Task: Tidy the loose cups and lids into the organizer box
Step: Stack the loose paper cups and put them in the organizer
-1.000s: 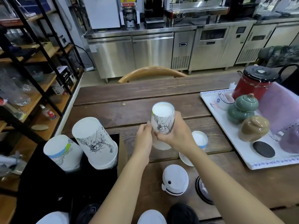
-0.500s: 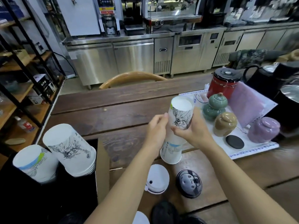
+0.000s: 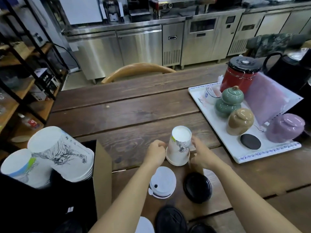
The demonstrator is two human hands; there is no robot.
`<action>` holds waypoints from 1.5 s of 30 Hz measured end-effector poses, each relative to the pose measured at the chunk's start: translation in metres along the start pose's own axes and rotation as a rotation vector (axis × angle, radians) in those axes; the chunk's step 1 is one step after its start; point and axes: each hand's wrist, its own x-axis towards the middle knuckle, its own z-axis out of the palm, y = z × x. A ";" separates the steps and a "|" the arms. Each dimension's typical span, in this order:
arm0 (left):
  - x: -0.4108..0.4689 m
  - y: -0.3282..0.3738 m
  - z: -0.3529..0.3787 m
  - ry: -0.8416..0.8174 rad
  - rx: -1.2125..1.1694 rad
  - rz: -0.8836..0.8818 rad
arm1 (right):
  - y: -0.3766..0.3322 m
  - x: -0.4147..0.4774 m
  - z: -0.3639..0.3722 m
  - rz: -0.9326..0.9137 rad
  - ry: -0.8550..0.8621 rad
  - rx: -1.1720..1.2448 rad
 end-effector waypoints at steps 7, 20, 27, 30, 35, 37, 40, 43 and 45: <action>0.013 -0.009 0.017 -0.076 -0.306 -0.203 | 0.021 0.000 0.012 0.085 -0.061 0.149; 0.007 -0.005 0.016 -0.169 -0.454 -0.191 | -0.002 0.002 0.027 0.026 0.060 0.277; -0.028 0.047 -0.029 0.070 -0.511 0.126 | -0.081 -0.010 0.008 -0.213 0.158 0.318; -0.054 0.069 -0.060 0.149 -0.544 0.273 | -0.118 -0.015 0.006 -0.310 0.170 0.343; -0.098 0.089 -0.110 0.299 -0.536 0.425 | -0.179 -0.028 0.011 -0.428 0.133 0.343; -0.114 0.090 -0.129 0.356 -0.542 0.443 | -0.202 -0.033 0.017 -0.484 0.111 0.334; -0.130 0.085 -0.159 0.427 -0.574 0.467 | -0.232 -0.037 0.032 -0.542 0.046 0.324; -0.144 0.076 -0.184 0.509 -0.586 0.447 | -0.255 -0.037 0.054 -0.559 -0.037 0.312; -0.150 0.067 -0.200 0.568 -0.598 0.399 | -0.269 -0.037 0.069 -0.570 -0.088 0.308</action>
